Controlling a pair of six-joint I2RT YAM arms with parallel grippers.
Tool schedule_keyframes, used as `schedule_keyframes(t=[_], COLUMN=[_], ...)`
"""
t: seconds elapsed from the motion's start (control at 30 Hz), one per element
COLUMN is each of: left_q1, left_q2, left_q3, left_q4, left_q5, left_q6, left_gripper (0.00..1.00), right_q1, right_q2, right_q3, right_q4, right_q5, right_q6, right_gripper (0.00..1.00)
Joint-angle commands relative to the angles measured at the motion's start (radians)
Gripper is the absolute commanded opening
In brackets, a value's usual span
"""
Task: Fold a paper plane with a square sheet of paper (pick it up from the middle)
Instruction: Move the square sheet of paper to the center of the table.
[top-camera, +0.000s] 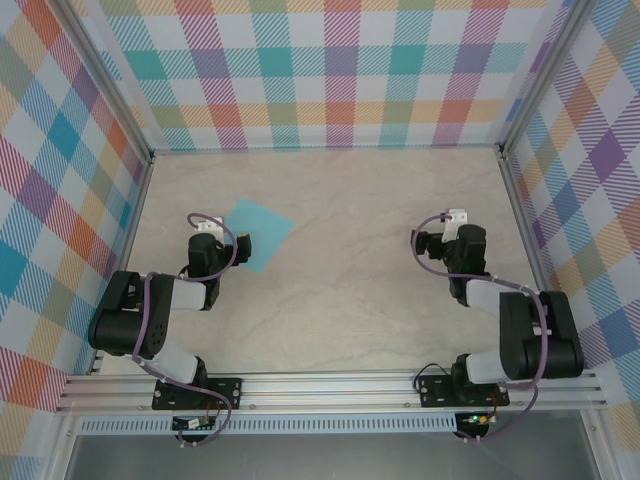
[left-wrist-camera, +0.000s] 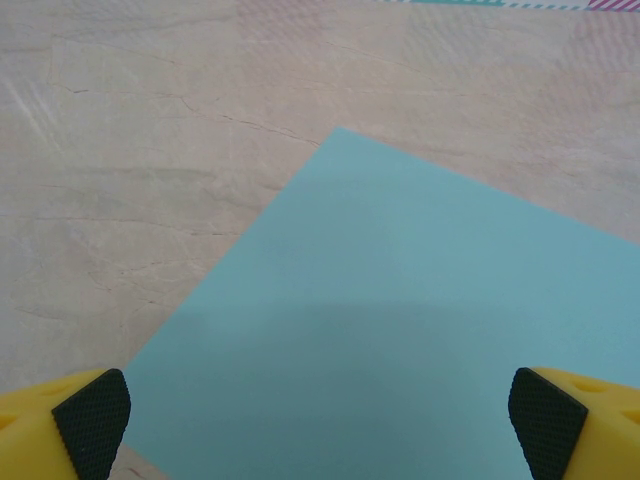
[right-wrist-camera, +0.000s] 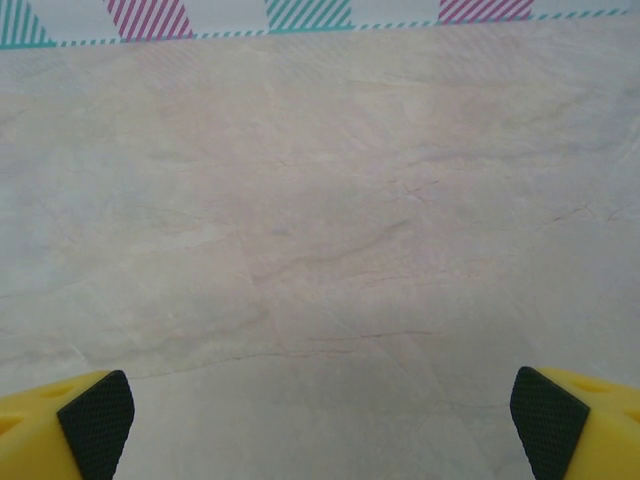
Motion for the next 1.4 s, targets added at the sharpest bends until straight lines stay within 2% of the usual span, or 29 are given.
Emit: schedule_keyframes(t=[0.0, 0.07, 0.1, 0.17, 0.23, 0.33, 0.4, 0.5, 0.57, 0.67, 0.73, 0.83, 0.87, 0.97, 1.07, 1.17, 1.37], left_q1=[0.020, 0.020, 0.020, 0.019, 0.021, 0.024, 0.023, 0.026, 0.026, 0.028, 0.026, 0.028, 0.029, 0.029, 0.021, -0.002, -0.095], left_q2=[0.000, 0.000, 0.000, 0.000, 0.000, -0.014, -0.091, -0.269, -0.379, -0.486, -0.499, -0.417, -0.352, -0.138, 0.033, 0.159, 0.390], left_q3=[0.017, 0.017, 0.017, 0.017, 0.018, 0.009, -0.019, -0.044, -0.031, 0.011, 0.075, 0.248, 0.323, 0.523, 0.642, 0.734, 0.980], left_q4=[0.001, 0.001, 0.001, 0.001, -0.001, 0.005, -0.011, -0.140, -0.274, -0.430, -0.549, -0.851, -0.946, -1.112, -1.130, -1.128, -1.247], left_q5=[0.021, 0.022, 0.021, 0.022, 0.022, 0.005, -0.027, -0.046, -0.014, -0.009, -0.014, -0.159, -0.165, -0.048, 0.111, 0.196, 0.148], left_q6=[0.016, 0.017, 0.016, 0.017, 0.015, 0.007, -0.008, -0.048, -0.057, -0.122, -0.185, -0.454, -0.487, -0.467, -0.486, -0.516, -0.488], left_gripper=[1.00, 1.00, 1.00, 1.00, 1.00, 1.00, 1.00, 1.00, 1.00, 1.00, 1.00, 1.00, 1.00, 1.00, 0.99, 0.98, 0.99], right_q1=[-0.007, 0.004, 0.004, 0.003, 0.003, 0.003, 0.004, 0.008, 0.016, 0.040, 0.050, 0.058, 0.061, 0.078, 0.107, 0.140, 0.195], right_q2=[-0.079, -0.143, -0.175, -0.227, -0.270, -0.290, -0.268, -0.211, -0.176, -0.144, -0.146, -0.145, -0.141, -0.122, -0.099, -0.074, -0.037], right_q3=[0.062, 0.033, 0.048, 0.096, 0.141, 0.199, 0.216, 0.239, 0.243, 0.265, 0.271, 0.279, 0.282, 0.282, 0.282, 0.283, 0.274], right_q4=[-0.216, -0.248, -0.330, -0.479, -0.599, -0.708, -0.742, -0.732, -0.703, -0.723, -0.747, -0.772, -0.777, -0.783, -0.789, -0.798, -0.793], right_q5=[-0.060, -0.014, 0.009, -0.017, -0.029, -0.105, -0.227, -0.460, -0.531, -0.535, -0.524, -0.526, -0.532, -0.533, -0.526, -0.515, -0.497], right_q6=[0.070, 0.078, 0.093, 0.091, 0.185, 0.319, 0.357, 0.401, 0.448, 0.453, 0.438, 0.428, 0.427, 0.432, 0.434, 0.432, 0.429], right_gripper=[1.00, 1.00, 1.00, 1.00, 1.00, 1.00, 1.00, 1.00, 1.00, 1.00, 1.00, 1.00, 1.00, 1.00, 1.00, 1.00, 1.00])
